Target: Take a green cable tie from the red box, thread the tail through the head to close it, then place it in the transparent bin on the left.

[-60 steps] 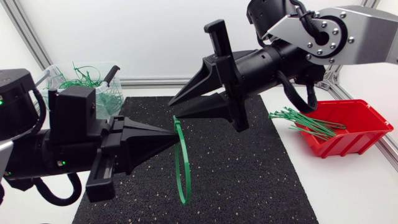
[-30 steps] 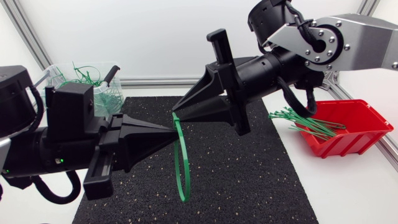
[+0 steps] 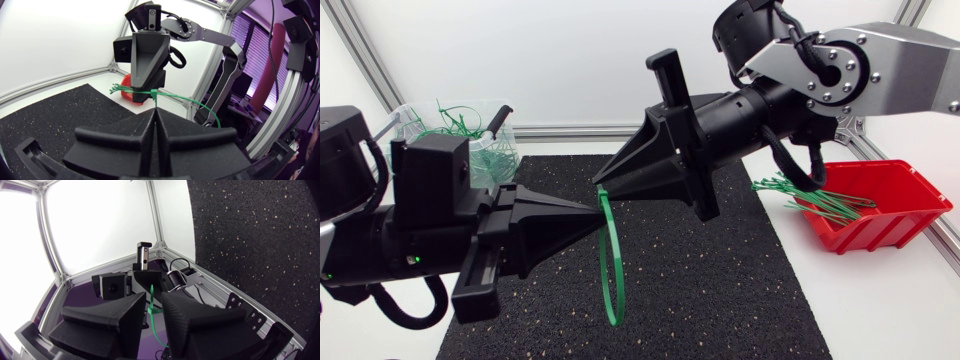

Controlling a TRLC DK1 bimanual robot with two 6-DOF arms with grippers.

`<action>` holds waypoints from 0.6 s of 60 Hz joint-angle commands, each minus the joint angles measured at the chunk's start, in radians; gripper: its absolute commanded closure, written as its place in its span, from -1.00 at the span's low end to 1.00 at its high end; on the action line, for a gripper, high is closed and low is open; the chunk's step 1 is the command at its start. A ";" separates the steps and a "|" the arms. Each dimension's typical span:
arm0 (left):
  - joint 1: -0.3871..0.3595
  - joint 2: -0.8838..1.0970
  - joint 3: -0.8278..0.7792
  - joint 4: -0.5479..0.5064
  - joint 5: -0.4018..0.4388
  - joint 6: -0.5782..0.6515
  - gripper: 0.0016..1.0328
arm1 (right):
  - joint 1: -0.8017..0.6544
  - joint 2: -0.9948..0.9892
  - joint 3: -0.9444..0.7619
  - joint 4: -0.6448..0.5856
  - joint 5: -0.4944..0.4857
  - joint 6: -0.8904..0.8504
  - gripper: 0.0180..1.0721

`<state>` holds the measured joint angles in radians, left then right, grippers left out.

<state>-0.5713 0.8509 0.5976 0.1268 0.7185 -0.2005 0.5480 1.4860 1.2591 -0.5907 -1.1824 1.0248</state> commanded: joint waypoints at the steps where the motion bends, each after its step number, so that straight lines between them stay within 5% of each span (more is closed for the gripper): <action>1: 0.004 -0.010 0.019 -0.004 0.009 0.023 0.93 | 0.009 0.000 -0.006 0.000 -0.008 0.001 0.51; 18: 0.002 -0.009 0.018 -0.009 0.009 0.026 0.93 | 0.009 -0.006 -0.006 0.008 0.004 0.001 0.88; 36: -0.007 -0.016 0.019 -0.019 0.009 0.026 0.93 | 0.015 -0.012 -0.003 0.009 0.009 0.003 0.89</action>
<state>-0.5716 0.8463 0.5976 0.1081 0.7193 -0.1970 0.5549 1.4857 1.2591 -0.5900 -1.1774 1.0248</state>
